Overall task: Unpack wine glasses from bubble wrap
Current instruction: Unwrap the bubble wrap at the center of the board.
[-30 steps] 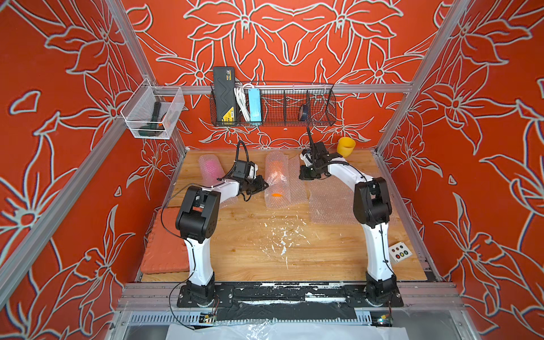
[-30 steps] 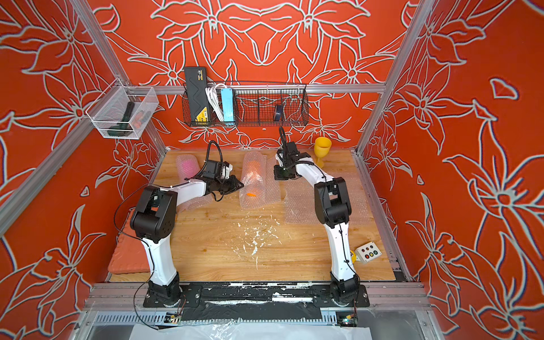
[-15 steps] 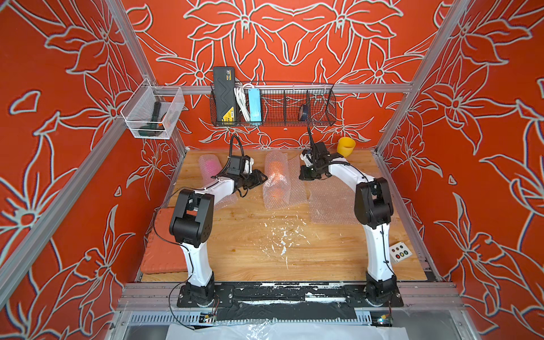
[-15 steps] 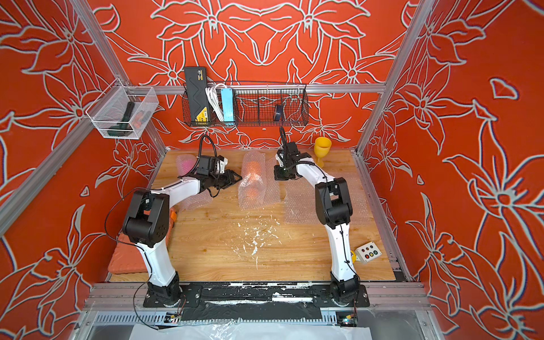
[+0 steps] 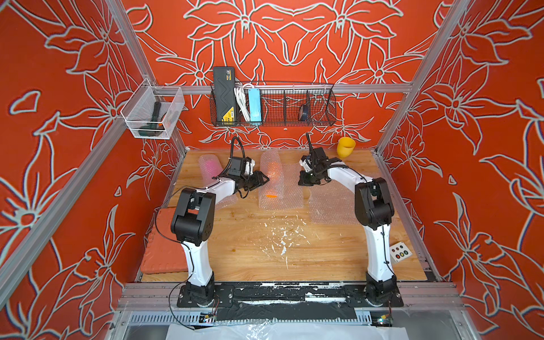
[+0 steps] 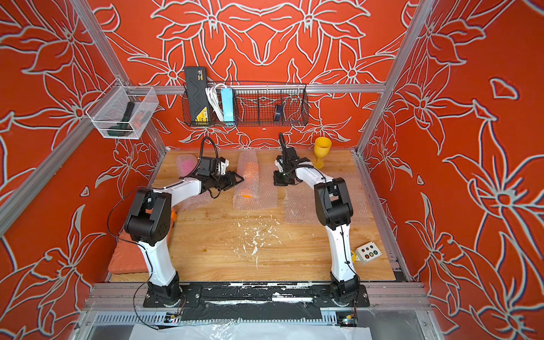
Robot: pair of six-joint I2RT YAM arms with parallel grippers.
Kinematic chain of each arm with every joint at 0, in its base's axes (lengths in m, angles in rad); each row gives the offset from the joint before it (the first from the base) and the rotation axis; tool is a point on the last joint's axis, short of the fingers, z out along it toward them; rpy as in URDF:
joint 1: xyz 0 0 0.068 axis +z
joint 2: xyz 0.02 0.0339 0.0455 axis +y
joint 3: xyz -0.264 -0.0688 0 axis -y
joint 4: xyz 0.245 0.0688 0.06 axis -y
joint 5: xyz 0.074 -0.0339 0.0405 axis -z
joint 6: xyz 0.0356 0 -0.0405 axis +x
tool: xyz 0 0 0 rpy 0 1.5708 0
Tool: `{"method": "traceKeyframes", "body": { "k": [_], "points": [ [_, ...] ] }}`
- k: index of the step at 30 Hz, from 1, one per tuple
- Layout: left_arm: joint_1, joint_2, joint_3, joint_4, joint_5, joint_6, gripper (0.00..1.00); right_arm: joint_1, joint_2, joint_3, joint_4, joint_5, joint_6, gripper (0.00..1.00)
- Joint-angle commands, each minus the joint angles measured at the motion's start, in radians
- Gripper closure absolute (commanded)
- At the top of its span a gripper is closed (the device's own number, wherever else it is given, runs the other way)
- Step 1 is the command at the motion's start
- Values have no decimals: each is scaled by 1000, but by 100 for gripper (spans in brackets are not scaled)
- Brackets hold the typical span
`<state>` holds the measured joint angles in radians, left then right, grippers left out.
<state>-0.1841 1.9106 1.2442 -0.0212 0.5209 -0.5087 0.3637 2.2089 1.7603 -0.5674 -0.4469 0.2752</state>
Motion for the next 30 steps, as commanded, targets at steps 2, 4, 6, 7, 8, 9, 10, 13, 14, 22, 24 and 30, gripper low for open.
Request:
{"method": "traceKeyframes", "body": {
  "k": [2,4,6,7,8,9,10,13,14,22,24,30],
  "points": [
    [-38,-105,-27,-32,-110,54,36,6,-46,-22,21,-10,6,100],
    [-55,-136,-20,-60,-152,72,36,6,-50,-23,20,-3,3,100],
    [-73,-159,-9,-89,-195,86,34,6,-57,-23,18,7,1,100],
    [-83,-168,4,-110,-216,94,33,6,-59,-22,13,9,-4,100],
    [-92,-176,14,-129,-237,100,33,6,-61,-22,12,13,-4,100],
    [-99,-185,19,-138,-249,105,33,6,-64,-25,12,13,-6,100],
    [-105,-195,26,-148,-259,108,33,6,-67,-26,12,15,-8,100],
    [-126,-209,44,-167,-268,121,31,6,-68,-27,12,20,-10,100],
    [-137,-205,53,-181,-273,133,31,6,-67,-25,13,22,-9,100],
    [-186,-82,156,-278,-364,189,30,6,-66,-26,12,17,-10,100],
    [-199,-50,197,-300,-386,198,28,5,-67,-26,10,19,-11,100],
    [-255,10,284,-343,-415,216,26,6,-60,-15,3,19,-11,100]
  ]
}}
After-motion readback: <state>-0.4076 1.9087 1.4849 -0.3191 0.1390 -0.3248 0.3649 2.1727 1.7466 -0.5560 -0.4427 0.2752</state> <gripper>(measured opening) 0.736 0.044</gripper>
